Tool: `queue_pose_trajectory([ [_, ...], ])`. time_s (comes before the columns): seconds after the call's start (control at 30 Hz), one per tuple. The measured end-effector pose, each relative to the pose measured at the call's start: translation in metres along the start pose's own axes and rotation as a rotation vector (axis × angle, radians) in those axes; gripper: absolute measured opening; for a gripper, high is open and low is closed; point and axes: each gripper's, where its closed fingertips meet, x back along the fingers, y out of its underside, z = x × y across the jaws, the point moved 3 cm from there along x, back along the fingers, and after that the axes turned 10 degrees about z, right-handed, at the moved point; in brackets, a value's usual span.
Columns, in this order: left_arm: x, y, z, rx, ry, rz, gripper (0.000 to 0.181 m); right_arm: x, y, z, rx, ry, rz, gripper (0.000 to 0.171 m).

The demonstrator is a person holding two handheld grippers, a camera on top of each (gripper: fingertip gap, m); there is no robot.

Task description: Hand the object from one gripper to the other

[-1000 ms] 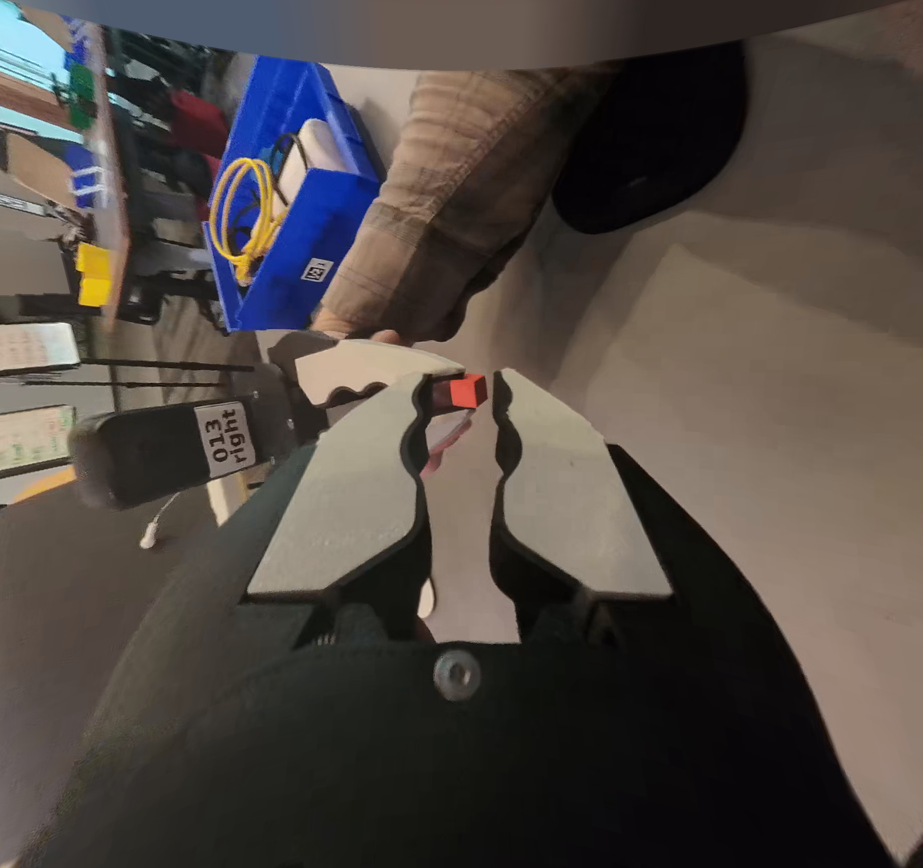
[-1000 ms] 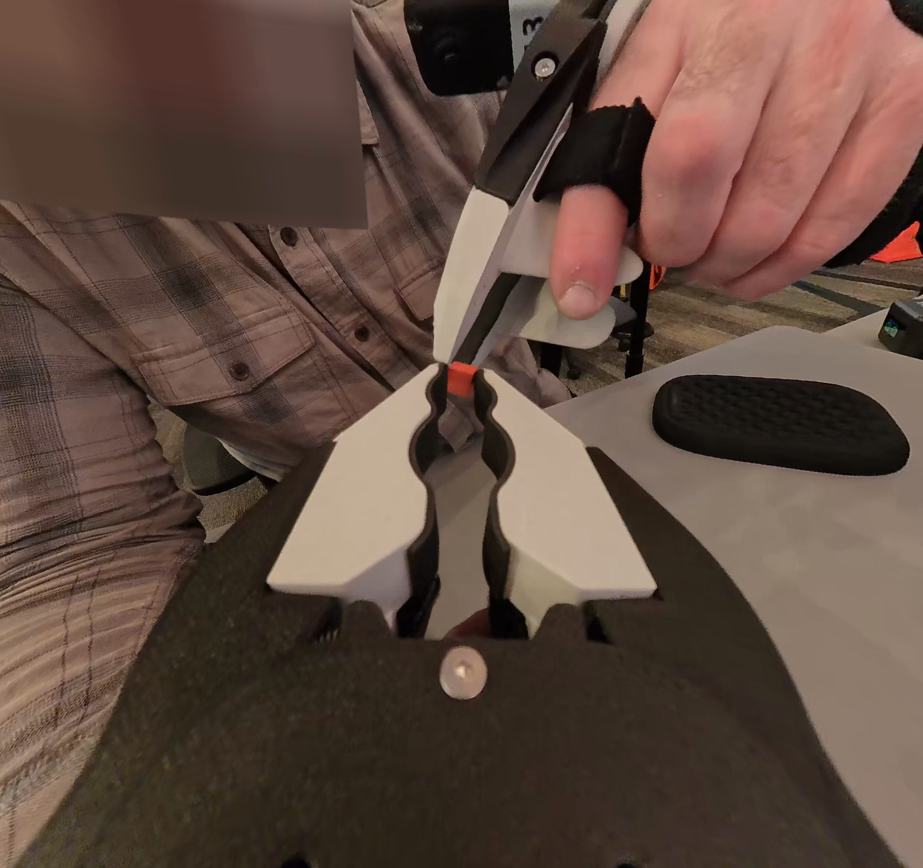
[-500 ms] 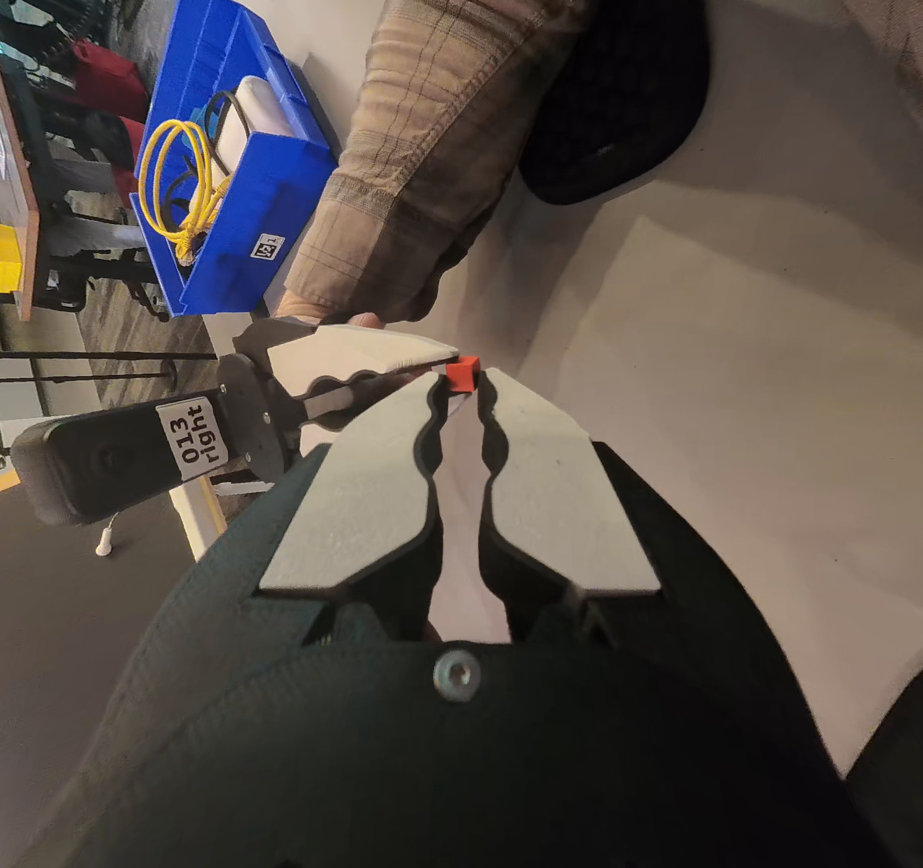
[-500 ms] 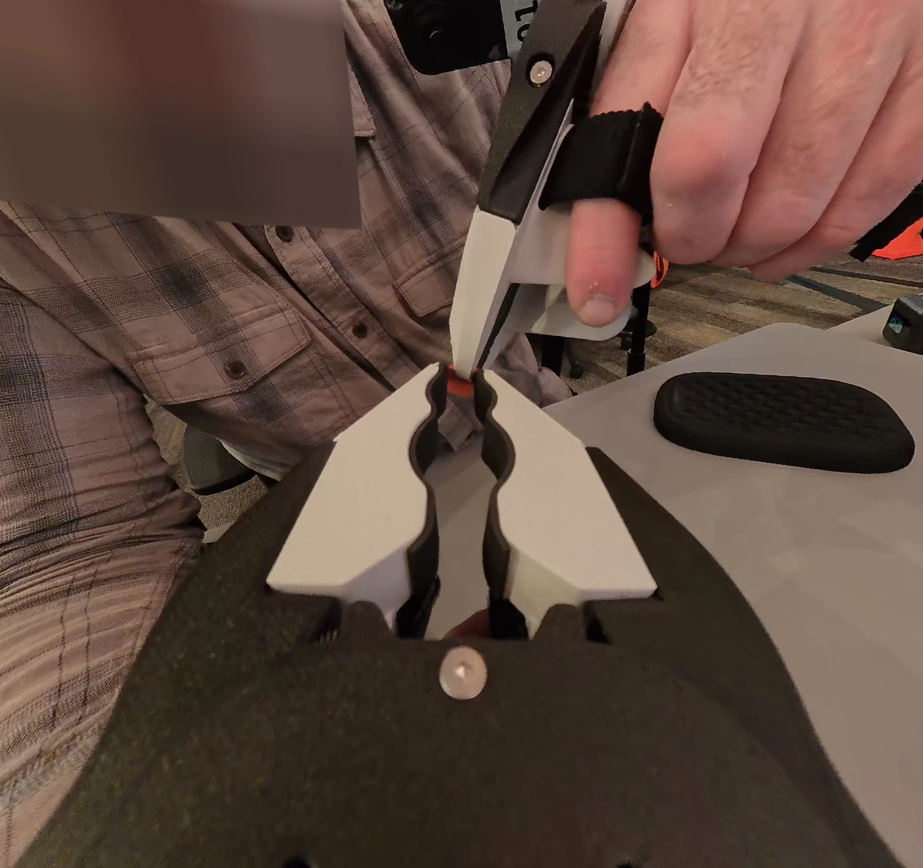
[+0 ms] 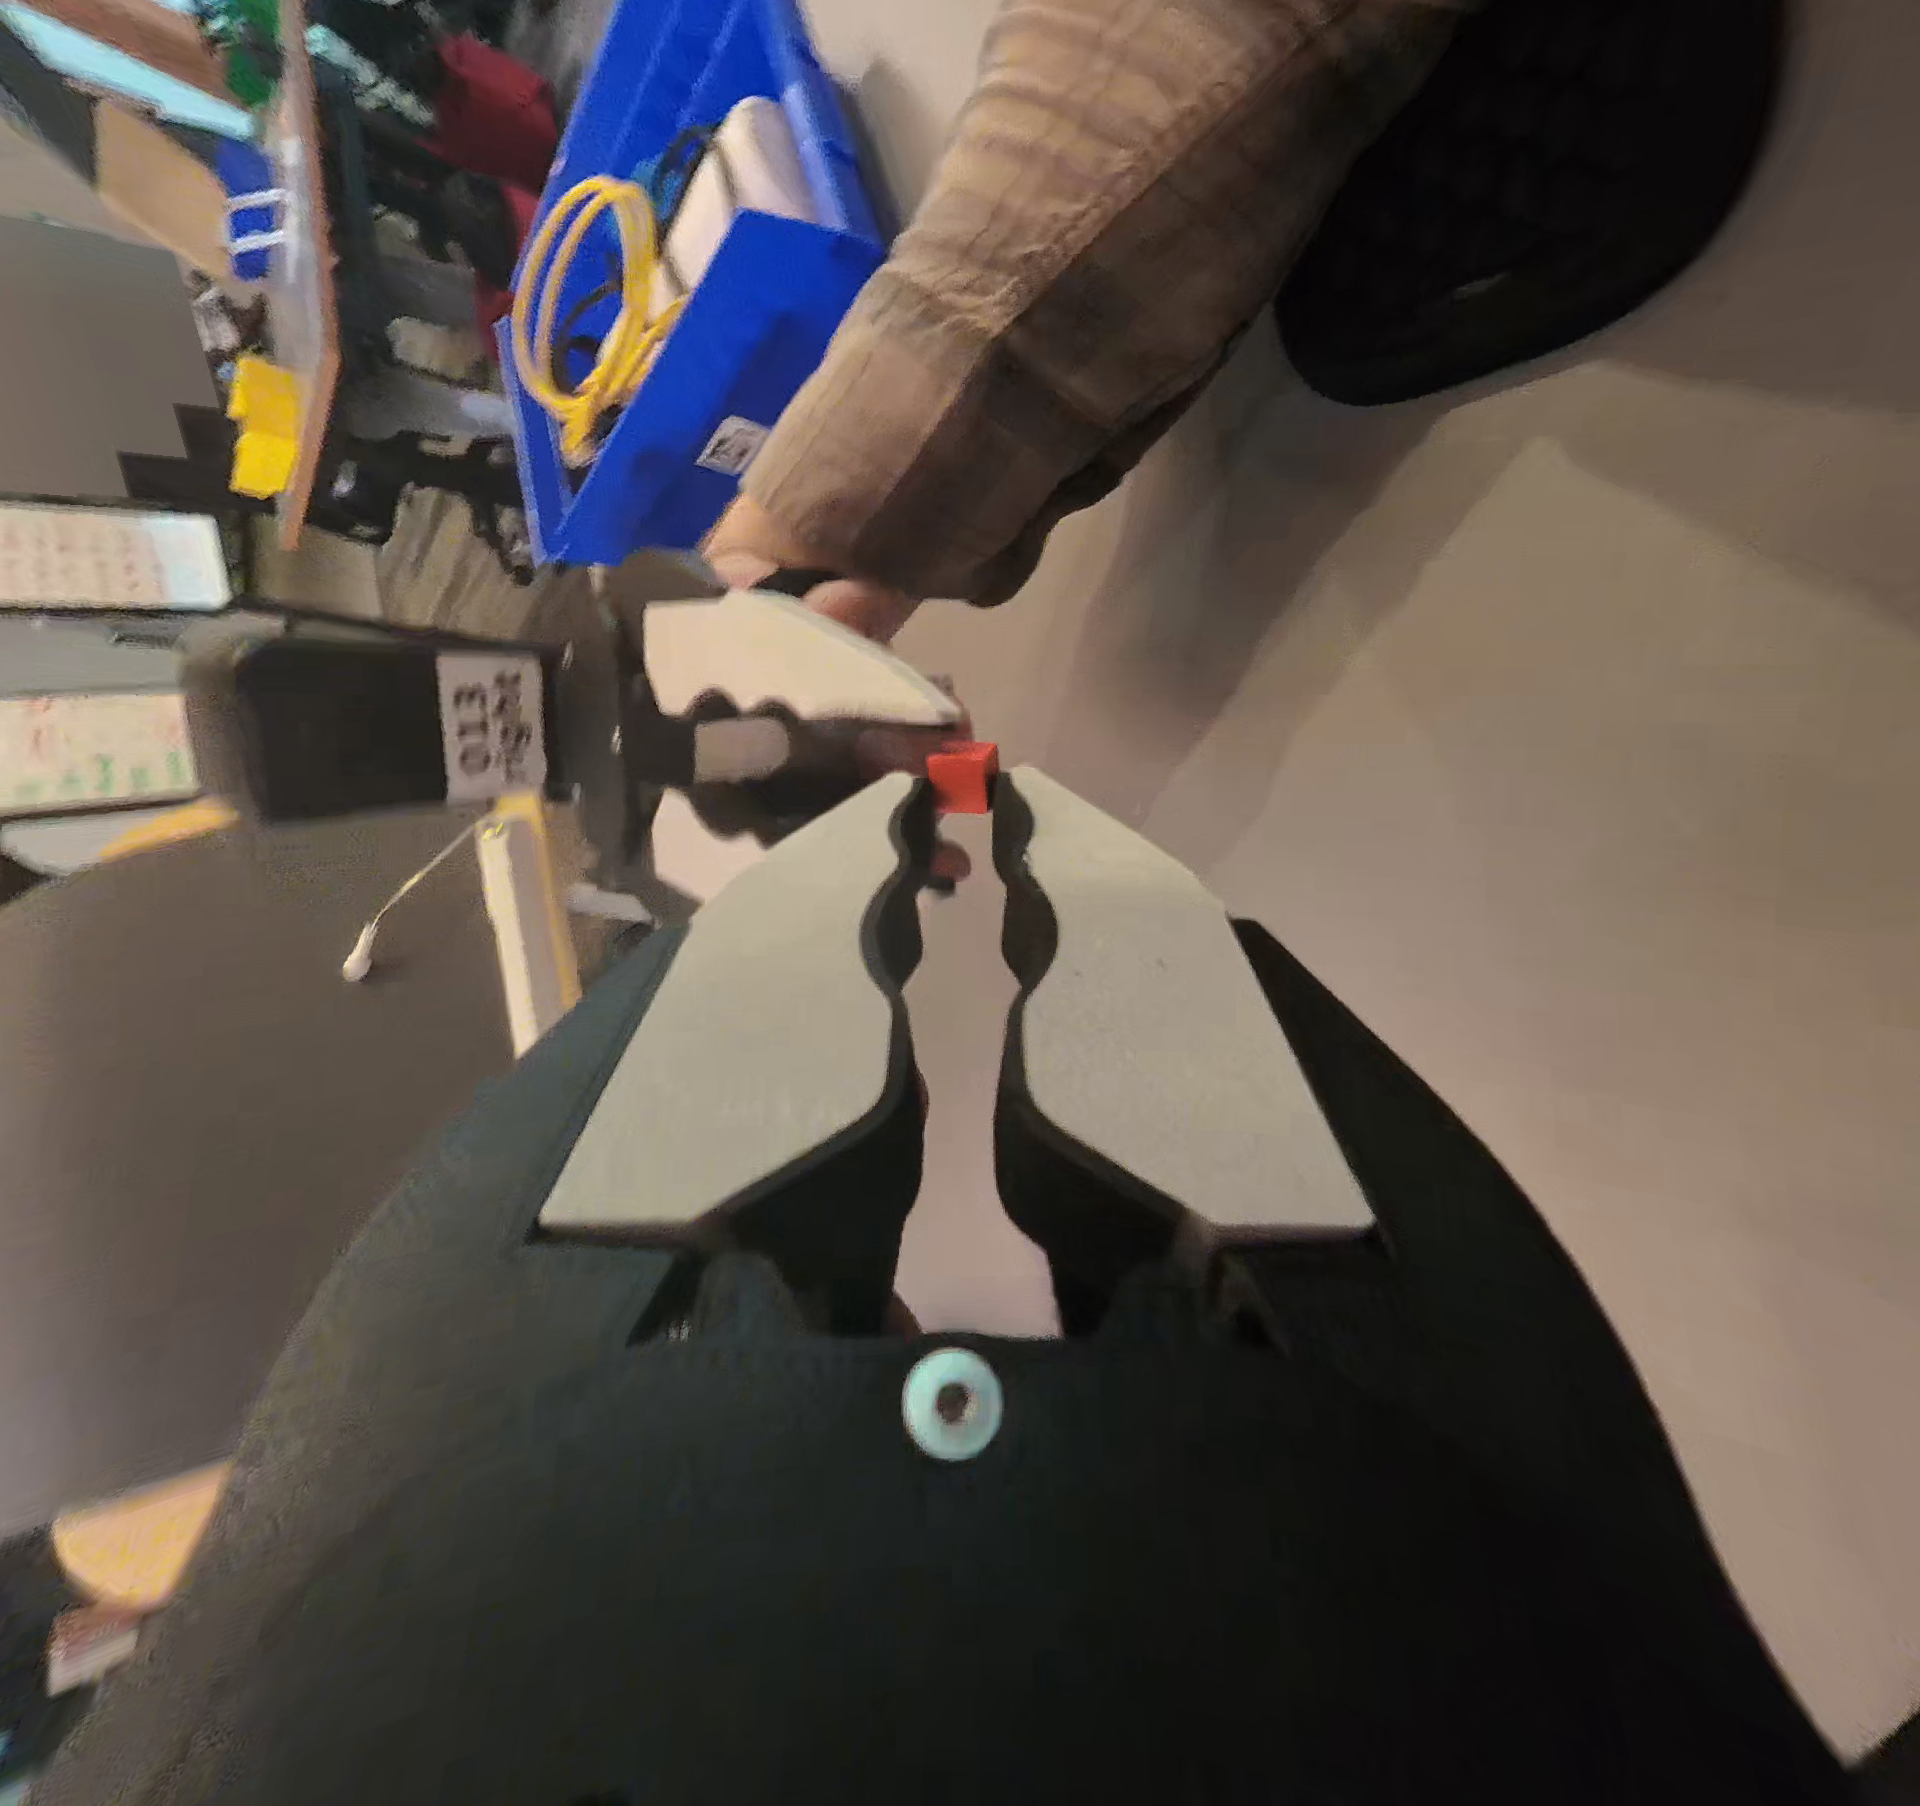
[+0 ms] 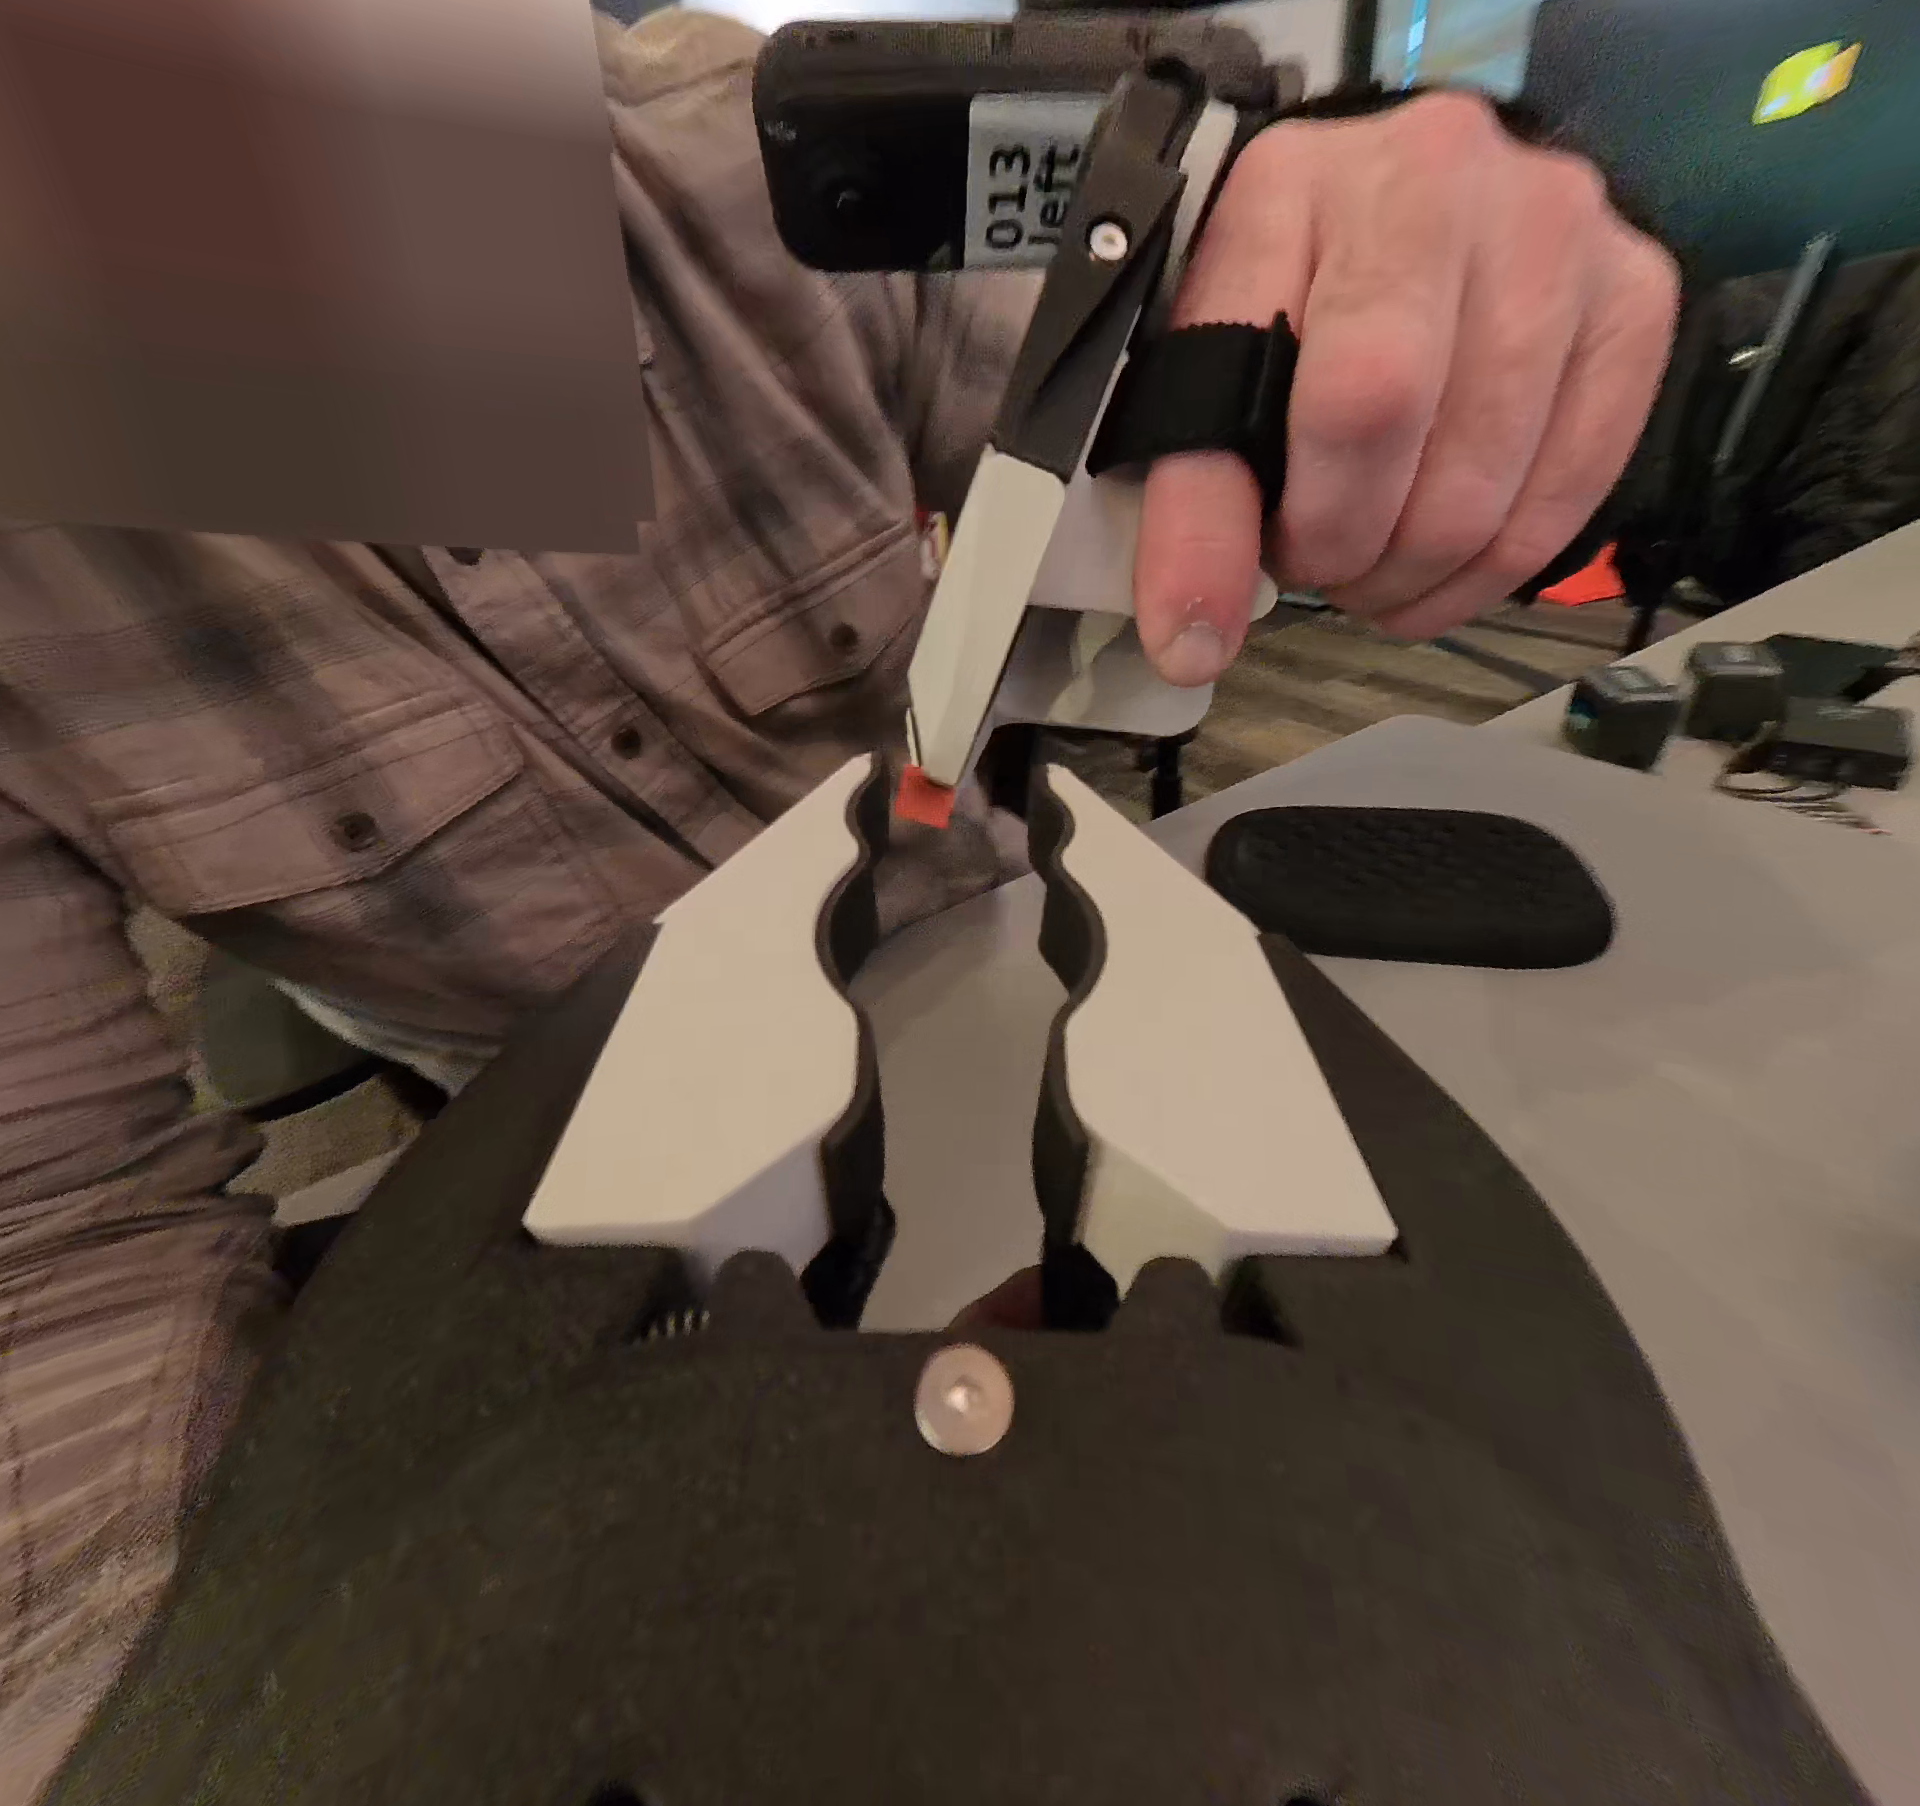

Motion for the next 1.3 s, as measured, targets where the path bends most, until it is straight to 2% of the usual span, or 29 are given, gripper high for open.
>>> queue_pose_trajectory([
  [0.17, 0.017, 0.017, -0.02, 0.165, -0.184, -0.019, 0.01, 0.014, -0.019, 0.004, 0.117, 0.137, 0.022, 0.023],
  [0.3, 0.029, 0.03, -0.036, 0.316, -0.292, -0.052, 0.01, 0.022, -0.035, 0.019, 0.278, 0.328, 0.009, 0.021],
  [0.47, 0.039, 0.041, -0.049, 0.579, -0.344, 0.012, 0.01, 0.019, -0.047, 0.033, 0.502, 0.518, -0.102, 0.019],
  [0.67, 0.04, 0.047, -0.055, 0.752, -0.348, 0.043, 0.01, 0.017, -0.056, 0.035, 0.622, 0.586, -0.136, 0.016],
  [0.73, 0.041, 0.045, -0.059, 0.779, -0.359, 0.091, 0.01, 0.02, -0.055, 0.036, 0.601, 0.593, -0.137, 0.015],
  [0.9, 0.041, 0.044, -0.061, 0.747, -0.382, 0.095, 0.01, 0.023, -0.058, 0.038, 0.549, 0.588, -0.058, 0.011],
  [1.3, 0.039, 0.042, -0.062, 0.697, -0.389, 0.084, 0.01, 0.021, -0.057, 0.041, 0.479, 0.573, -0.032, 0.007],
])
